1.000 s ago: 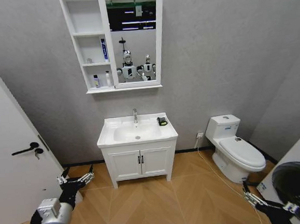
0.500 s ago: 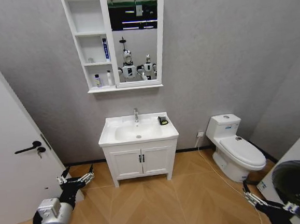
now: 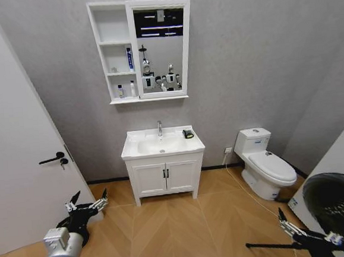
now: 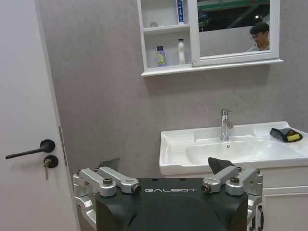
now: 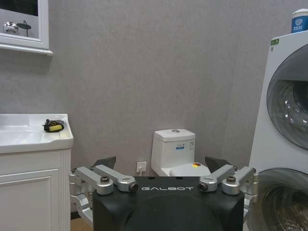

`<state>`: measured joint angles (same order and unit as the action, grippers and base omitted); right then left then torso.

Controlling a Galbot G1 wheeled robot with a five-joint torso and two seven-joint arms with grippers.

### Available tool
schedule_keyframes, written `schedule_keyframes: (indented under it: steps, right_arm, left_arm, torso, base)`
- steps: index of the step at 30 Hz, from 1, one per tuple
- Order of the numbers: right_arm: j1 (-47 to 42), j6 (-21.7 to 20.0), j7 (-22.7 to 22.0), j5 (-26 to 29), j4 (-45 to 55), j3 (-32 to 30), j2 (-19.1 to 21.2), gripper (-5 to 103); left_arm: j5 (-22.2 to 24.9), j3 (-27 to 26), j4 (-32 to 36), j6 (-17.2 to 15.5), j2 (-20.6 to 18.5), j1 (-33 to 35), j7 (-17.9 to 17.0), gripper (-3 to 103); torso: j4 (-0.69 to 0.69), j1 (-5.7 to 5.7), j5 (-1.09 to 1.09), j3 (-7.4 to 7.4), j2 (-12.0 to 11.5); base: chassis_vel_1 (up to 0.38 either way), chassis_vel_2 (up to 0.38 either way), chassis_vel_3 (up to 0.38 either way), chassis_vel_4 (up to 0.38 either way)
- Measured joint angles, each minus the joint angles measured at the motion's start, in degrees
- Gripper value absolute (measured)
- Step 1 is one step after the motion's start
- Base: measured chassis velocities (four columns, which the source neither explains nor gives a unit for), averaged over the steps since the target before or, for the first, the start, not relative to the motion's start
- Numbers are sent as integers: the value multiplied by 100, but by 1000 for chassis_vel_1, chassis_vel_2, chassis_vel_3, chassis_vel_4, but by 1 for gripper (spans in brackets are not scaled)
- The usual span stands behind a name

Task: Move facial cleanser and shampoo from washbasin to cabinet, then wipe washbasin with towel.

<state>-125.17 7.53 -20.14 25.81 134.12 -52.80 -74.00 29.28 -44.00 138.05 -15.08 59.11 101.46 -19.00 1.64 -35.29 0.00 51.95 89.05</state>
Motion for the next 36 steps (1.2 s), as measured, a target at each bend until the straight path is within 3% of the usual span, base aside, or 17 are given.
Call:
schedule_keyframes:
  steps: [36]
  right_arm:
    - [1,0,0,0,0,0,0,100]
  left_arm:
    - [0,0,0,0,0,0,0,100]
  torso:
    - [0,-2,1,0,-1]
  base:
    - [36,-44,-33,39]
